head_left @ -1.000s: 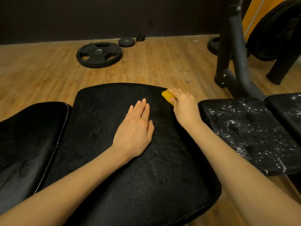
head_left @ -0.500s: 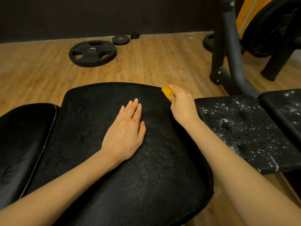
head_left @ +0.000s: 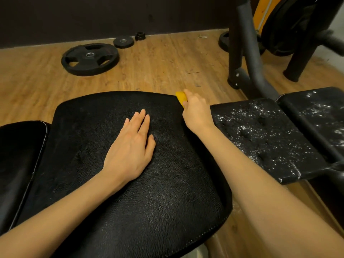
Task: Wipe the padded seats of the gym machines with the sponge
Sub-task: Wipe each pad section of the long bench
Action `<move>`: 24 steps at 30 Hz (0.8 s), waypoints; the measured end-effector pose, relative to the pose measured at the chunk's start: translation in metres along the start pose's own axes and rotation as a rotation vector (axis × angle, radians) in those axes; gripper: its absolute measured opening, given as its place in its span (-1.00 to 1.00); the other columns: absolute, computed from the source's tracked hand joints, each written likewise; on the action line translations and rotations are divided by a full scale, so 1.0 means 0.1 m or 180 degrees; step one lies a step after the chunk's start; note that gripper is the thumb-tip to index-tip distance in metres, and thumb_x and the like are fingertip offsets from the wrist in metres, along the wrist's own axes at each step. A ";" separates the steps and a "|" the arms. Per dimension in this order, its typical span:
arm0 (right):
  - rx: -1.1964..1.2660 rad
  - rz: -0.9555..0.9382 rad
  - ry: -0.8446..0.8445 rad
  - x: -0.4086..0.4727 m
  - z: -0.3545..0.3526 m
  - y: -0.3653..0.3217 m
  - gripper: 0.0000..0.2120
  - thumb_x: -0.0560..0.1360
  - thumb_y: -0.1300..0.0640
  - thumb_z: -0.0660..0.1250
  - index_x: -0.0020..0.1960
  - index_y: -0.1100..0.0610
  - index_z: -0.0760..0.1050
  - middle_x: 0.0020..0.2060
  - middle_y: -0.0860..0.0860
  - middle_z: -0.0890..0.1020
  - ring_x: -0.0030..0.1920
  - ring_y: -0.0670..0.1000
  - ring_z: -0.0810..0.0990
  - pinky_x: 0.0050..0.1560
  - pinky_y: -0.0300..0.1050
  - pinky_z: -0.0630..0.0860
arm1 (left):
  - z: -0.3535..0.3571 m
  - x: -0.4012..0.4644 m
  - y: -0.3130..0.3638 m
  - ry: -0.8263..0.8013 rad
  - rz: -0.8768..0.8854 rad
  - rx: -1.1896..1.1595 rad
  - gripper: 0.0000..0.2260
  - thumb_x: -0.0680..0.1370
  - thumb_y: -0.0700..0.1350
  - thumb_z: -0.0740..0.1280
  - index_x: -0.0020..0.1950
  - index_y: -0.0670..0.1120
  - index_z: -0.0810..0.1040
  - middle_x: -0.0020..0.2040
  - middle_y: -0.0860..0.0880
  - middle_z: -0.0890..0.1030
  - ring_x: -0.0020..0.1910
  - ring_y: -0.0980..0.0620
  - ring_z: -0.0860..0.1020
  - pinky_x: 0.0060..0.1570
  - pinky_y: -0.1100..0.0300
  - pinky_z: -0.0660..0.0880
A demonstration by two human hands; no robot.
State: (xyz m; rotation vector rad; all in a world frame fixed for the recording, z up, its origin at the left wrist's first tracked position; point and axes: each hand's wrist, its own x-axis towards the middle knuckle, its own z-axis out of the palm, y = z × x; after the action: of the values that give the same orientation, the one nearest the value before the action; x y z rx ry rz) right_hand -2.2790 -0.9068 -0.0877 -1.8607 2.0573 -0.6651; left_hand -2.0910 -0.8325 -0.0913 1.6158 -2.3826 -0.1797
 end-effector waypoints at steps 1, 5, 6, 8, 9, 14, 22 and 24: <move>-0.0031 0.0069 0.0011 -0.05 -0.01 0.01 -0.51 0.61 0.29 0.14 0.52 0.12 0.20 0.28 0.17 0.46 0.23 0.21 0.45 0.08 0.00 0.39 | 0.00 0.00 0.00 -0.0007 -0.0010 -0.0004 -0.48 0.66 -0.01 0.07 0.58 -0.17 0.09 0.60 -0.10 0.06 0.58 0.00 0.00 0.53 0.17 -0.14; -0.0088 0.0183 0.0078 -0.59 -0.07 0.13 -0.52 0.63 0.22 0.13 0.53 0.09 0.15 0.34 0.16 0.40 0.22 0.20 0.45 0.09 0.02 0.38 | -0.02 0.00 0.01 -0.0010 -0.0026 -0.0029 -0.48 0.66 -0.02 0.08 0.58 -0.18 0.10 0.59 -0.12 0.09 0.58 -0.01 0.02 0.54 0.13 -0.10; -0.0061 0.0191 0.0078 -0.75 -0.09 0.16 -0.51 0.64 0.21 0.13 0.54 0.09 0.13 0.37 0.14 0.38 0.25 0.19 0.44 0.14 0.03 0.37 | -0.02 0.00 0.01 -0.0023 -0.0029 -0.0023 -0.48 0.66 -0.02 0.08 0.58 -0.18 0.10 0.59 -0.12 0.08 0.58 -0.02 0.02 0.54 0.13 -0.10; -0.0009 0.0233 0.0121 -1.04 -0.13 0.18 -0.51 0.64 0.21 0.12 0.55 0.09 0.12 0.41 0.11 0.34 0.29 0.17 0.42 0.21 0.05 0.36 | -0.03 0.01 0.01 -0.0031 -0.0043 -0.0011 -0.48 0.66 -0.01 0.07 0.58 -0.18 0.10 0.60 -0.12 0.08 0.58 -0.01 0.02 0.52 0.14 -0.11; 0.0022 0.0273 0.0137 -1.18 -0.15 0.19 -0.51 0.64 0.21 0.12 0.55 0.08 0.12 0.42 0.10 0.34 0.29 0.16 0.41 0.22 0.05 0.36 | -0.03 0.01 0.01 -0.0024 -0.0050 -0.0009 -0.48 0.66 -0.01 0.08 0.58 -0.18 0.10 0.60 -0.12 0.08 0.58 -0.01 0.02 0.51 0.15 -0.12; 0.0229 0.0463 0.0214 -1.87 -0.27 0.19 -0.53 0.65 0.18 0.11 0.54 0.06 0.16 0.46 0.04 0.31 0.35 0.10 0.38 0.26 -0.01 0.34 | -0.06 -0.01 0.06 -0.0004 -0.0131 -0.0014 -0.50 0.66 -0.01 0.10 0.57 -0.17 0.14 0.59 -0.11 0.12 0.57 -0.02 0.06 0.50 0.15 -0.09; 0.2071 0.1001 0.0995 -2.67 -0.22 0.25 -0.57 0.63 0.13 0.20 0.48 0.00 0.31 0.39 -0.10 0.44 0.35 -0.14 0.40 0.37 -0.20 0.35 | -0.10 -0.21 0.43 -0.0336 0.0364 -0.0131 -0.54 0.67 -0.11 0.11 0.56 -0.18 0.18 0.57 -0.12 0.17 0.57 -0.05 0.09 0.52 0.10 -0.07; 0.2758 0.1547 0.1334 -2.59 -0.15 0.25 -0.59 0.61 0.16 0.25 0.44 0.01 0.38 0.32 -0.07 0.51 0.23 -0.15 0.49 0.27 -0.19 0.43 | -0.01 -0.36 0.64 -0.0413 0.0568 -0.0299 -0.55 0.67 -0.10 0.10 0.56 -0.17 0.19 0.58 -0.09 0.16 0.57 -0.01 0.09 0.50 0.17 -0.09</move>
State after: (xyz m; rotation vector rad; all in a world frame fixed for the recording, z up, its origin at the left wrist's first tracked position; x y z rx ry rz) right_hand -2.2752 -0.6473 -0.1115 -0.7516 1.8451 -1.5598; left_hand -2.1354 -0.7750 -0.0799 1.3807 -2.5578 -0.3660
